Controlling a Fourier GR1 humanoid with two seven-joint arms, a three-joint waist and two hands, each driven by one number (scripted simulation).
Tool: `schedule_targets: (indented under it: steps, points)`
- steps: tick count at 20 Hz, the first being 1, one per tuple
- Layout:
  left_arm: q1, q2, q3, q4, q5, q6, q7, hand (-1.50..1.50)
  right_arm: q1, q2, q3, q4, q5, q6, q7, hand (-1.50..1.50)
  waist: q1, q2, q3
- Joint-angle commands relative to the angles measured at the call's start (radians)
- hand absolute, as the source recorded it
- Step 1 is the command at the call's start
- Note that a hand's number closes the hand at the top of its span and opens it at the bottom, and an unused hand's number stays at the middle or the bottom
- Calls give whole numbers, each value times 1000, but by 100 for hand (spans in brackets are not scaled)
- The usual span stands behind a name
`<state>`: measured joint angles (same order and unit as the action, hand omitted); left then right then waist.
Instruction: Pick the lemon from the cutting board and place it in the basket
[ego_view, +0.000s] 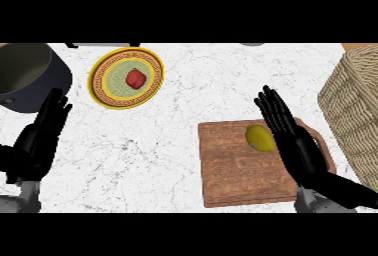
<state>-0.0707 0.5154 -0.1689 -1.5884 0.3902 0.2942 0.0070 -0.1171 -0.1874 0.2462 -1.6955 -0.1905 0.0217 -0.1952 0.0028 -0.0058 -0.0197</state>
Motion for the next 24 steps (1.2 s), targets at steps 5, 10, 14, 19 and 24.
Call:
schedule_targets:
  steps: [5,10,14,19,24]
  points:
    - [-55,30,-21,67,-30,-36,48,0,-340,-63,-87,179,-311,390,6,150,71,44,25]
    - [-81,23,-32,105,-2,-64,104,0,-418,-203,102,53,4,641,-260,-150,43,26,24]
    - [-76,25,-13,141,3,-83,139,0,-259,-142,177,130,227,592,-543,-150,6,11,22]
    - [-134,1,34,221,-24,-110,128,0,-357,-165,103,-64,80,576,-119,-150,-9,3,19]
    - [-125,-8,19,211,-19,-115,136,0,-541,-368,28,-15,154,675,11,-150,1,1,17]
